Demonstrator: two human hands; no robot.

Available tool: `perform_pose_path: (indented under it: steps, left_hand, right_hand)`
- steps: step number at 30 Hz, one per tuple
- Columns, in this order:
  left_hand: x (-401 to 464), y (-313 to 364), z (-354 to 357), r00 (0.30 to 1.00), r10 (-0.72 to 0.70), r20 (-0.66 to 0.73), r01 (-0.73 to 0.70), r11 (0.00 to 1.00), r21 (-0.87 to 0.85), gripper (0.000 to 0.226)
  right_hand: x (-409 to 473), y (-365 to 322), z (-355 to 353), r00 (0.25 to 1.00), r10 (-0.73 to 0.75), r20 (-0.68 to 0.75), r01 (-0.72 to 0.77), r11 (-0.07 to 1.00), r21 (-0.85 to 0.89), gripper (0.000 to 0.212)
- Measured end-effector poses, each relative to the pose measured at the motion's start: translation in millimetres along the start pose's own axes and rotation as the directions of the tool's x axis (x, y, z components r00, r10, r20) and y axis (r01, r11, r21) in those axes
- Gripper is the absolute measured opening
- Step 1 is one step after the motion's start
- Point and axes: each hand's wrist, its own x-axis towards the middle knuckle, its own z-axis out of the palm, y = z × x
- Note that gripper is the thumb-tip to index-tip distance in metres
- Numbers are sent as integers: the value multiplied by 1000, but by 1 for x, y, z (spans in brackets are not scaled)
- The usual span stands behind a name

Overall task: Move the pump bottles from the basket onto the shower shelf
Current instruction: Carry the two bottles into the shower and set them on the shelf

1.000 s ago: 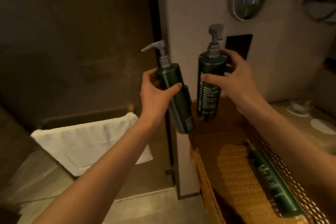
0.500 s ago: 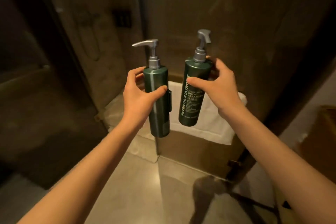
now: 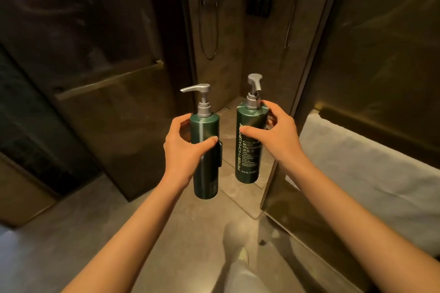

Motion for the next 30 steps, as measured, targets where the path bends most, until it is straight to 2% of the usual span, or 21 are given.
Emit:
perform_pose_path:
  steps: [5,11,16,23,30]
  left_hand:
    - [110,-5,13,999,43,-26,-43,999,6,63]
    - [243,5,35,994,108,-30,-108,994,18,63]
    - [318,-19,60,997,75,-37,-75,997,-11,63]
    - [425,-67,112,999,4,41,-3,999,-36,66]
    - [582,-71,166,990,99,103,-89,992,-93,69]
  right_hand:
    - [114,5,25,999,-52,13,51,998,29,67]
    - [253,-15,31,991,-126,-35,128,989,70,60]
    - [331,7,43,993,-94,-64,98,993,59,65]
    - [426,59,61,993,6,-118,3,998,70,60]
    - [564,54,65,960,-40,-278,58,997,59,57]
